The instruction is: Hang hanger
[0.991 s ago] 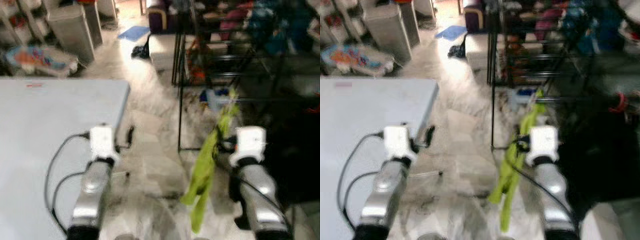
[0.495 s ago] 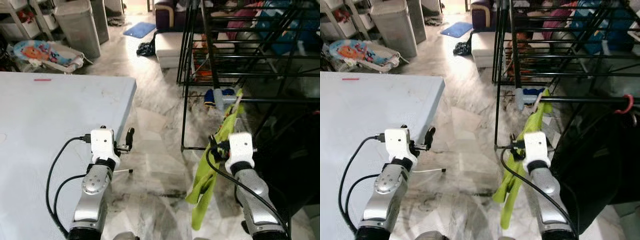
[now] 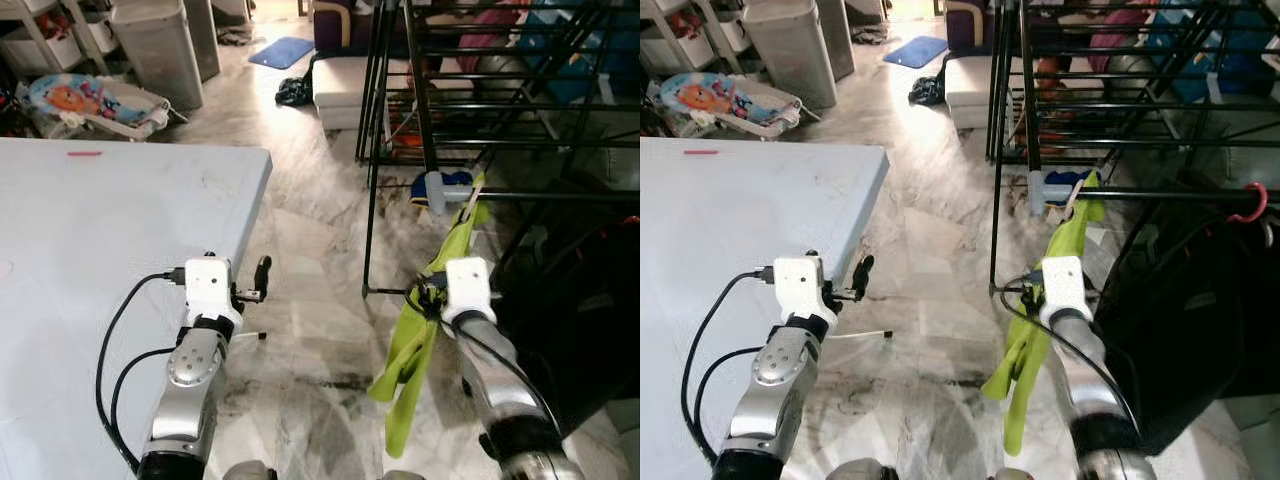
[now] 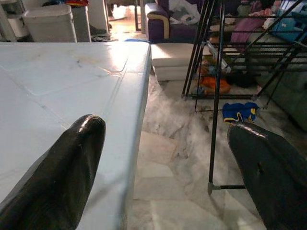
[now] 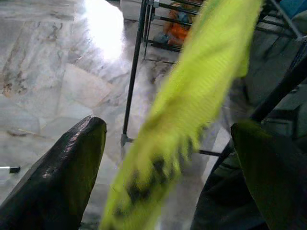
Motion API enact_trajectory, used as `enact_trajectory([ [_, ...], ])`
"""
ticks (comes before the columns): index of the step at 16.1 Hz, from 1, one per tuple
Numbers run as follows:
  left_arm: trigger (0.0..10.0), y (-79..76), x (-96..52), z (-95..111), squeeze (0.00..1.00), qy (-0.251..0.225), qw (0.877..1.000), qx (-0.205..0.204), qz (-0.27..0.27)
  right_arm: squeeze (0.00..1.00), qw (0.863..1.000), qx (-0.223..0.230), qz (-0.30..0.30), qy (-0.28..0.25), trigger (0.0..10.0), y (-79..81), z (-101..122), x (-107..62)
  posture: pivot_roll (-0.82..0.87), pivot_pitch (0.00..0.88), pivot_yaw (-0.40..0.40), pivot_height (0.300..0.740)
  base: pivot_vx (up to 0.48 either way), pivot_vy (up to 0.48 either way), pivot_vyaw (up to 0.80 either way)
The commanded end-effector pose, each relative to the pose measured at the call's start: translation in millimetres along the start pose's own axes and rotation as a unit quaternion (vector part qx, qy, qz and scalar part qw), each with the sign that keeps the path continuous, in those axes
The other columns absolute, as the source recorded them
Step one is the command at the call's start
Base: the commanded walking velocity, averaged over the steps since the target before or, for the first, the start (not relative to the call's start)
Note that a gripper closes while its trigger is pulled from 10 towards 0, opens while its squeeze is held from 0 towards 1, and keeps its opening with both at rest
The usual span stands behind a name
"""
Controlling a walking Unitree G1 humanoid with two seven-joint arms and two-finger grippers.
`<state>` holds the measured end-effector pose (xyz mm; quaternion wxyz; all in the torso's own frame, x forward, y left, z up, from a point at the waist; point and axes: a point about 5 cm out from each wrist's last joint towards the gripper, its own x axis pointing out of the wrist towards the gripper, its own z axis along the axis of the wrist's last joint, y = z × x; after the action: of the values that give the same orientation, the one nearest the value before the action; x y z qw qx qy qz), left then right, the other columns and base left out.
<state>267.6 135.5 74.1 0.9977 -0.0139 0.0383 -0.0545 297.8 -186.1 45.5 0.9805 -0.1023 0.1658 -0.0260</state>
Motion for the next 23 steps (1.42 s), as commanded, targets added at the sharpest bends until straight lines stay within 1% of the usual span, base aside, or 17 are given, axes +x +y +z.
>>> enact_trajectory([
  [1,10.0,-0.6,3.0,2,0.00,-0.001,1.000,0.007,-0.006,0.00,1.000,0.005,-0.008,0.002,10.0,-0.5,2,3.7,-0.03,0.000,0.037,0.740,0.000,0.000,0.00],
  [2,10.0,-1.8,3.9,3,0.00,-0.003,1.000,0.006,-0.009,0.00,1.000,0.010,-0.020,0.006,10.0,-1.8,7,11.4,-0.03,0.000,0.032,0.740,0.000,0.000,0.00],
  [4,10.0,-2.0,4.0,3,0.00,-0.002,1.000,0.004,-0.009,0.00,0.999,-0.002,-0.041,0.012,10.0,-9.0,9,16.3,-0.03,0.000,0.029,0.740,0.000,0.000,0.00],
  [5,10.0,-2.9,3.5,2,0.00,-0.002,1.000,0.001,-0.010,0.00,0.998,-0.004,-0.062,0.020,10.0,-16.8,6,17.1,-0.03,0.000,0.027,0.740,0.000,0.000,0.00],
  [6,10.0,-3.6,3.2,2,0.00,-0.001,1.000,0.000,-0.011,0.00,0.997,-0.004,-0.069,0.023,10.0,-20.2,4,16.9,-0.03,0.000,0.027,0.740,0.000,0.000,0.00],
  [7,10.0,-5.8,2.6,0,0.00,0.002,1.000,-0.004,-0.017,0.00,0.995,0.005,-0.091,0.035,10.0,-31.7,-3,15.6,-0.03,0.000,0.027,0.740,0.000,0.000,0.00],
  [8,10.0,-7.3,2.8,0,0.00,0.003,1.000,-0.006,-0.021,0.00,0.994,0.010,-0.102,0.043,10.0,-39.0,-7,14.4,-0.04,0.000,0.033,0.740,0.000,0.000,0.00],
  [9,10.0,-8.3,3.6,0,0.00,0.004,1.000,-0.007,-0.023,0.00,0.993,0.011,-0.107,0.044,9.9,-42.2,-9,14.1,-0.04,0.000,0.035,0.740,0.000,0.000,0.00],
  [10,10.0,-8.7,5.1,0,0.00,0.005,1.000,-0.007,-0.028,0.00,0.993,0.013,-0.109,0.044,2.6,-44.6,-9,15.2,-0.04,0.000,0.043,0.740,0.000,0.000,0.00],
  [11,10.0,-9.0,6.1,0,0.00,0.004,0.999,-0.006,-0.031,0.00,0.993,0.014,-0.113,0.042,0.0,-45.9,-9,16.0,-0.04,0.000,0.045,0.740,0.000,0.000,0.00],
  [12,10.0,-9.5,7.0,2,0.00,0.003,0.999,-0.005,-0.035,0.00,0.993,0.019,-0.107,0.037,0.0,-45.6,-6,18.0,-0.04,0.000,0.045,0.740,0.000,0.000,0.00],
  [15,10.0,-10.5,7.1,0,0.00,0.006,0.999,-0.007,-0.035,0.00,0.996,0.013,-0.088,0.033,0.0,-44.0,0,22.8,-0.04,0.000,0.045,0.740,0.000,0.000,0.00],
  [17,10.0,-12.9,6.6,-1,0.00,0.008,0.999,-0.009,-0.036,0.00,0.998,0.010,-0.054,0.030,0.0,-38.7,11,30.6,-0.04,0.000,0.045,0.740,0.000,0.000,0.00],
  [18,10.0,-13.3,7.3,-1,0.00,0.008,0.999,-0.009,-0.036,0.00,0.998,0.006,-0.047,0.029,0.0,-38.1,14,32.6,-0.04,0.000,0.047,0.740,0.000,0.000,0.00],
  [20,10.0,-12.6,8.2,0,0.00,0.008,0.999,-0.010,-0.035,0.00,0.999,-0.003,-0.042,0.024,0.0,-39.1,19,35.2,-0.04,0.000,0.046,0.740,0.000,0.000,0.00],
  [23,10.0,-13.3,9.0,0,0.00,0.008,0.999,-0.011,-0.035,0.00,0.999,-0.002,-0.046,0.027,0.0,-43.5,20,36.7,-0.04,0.000,0.046,0.740,0.000,0.000,0.00],
])
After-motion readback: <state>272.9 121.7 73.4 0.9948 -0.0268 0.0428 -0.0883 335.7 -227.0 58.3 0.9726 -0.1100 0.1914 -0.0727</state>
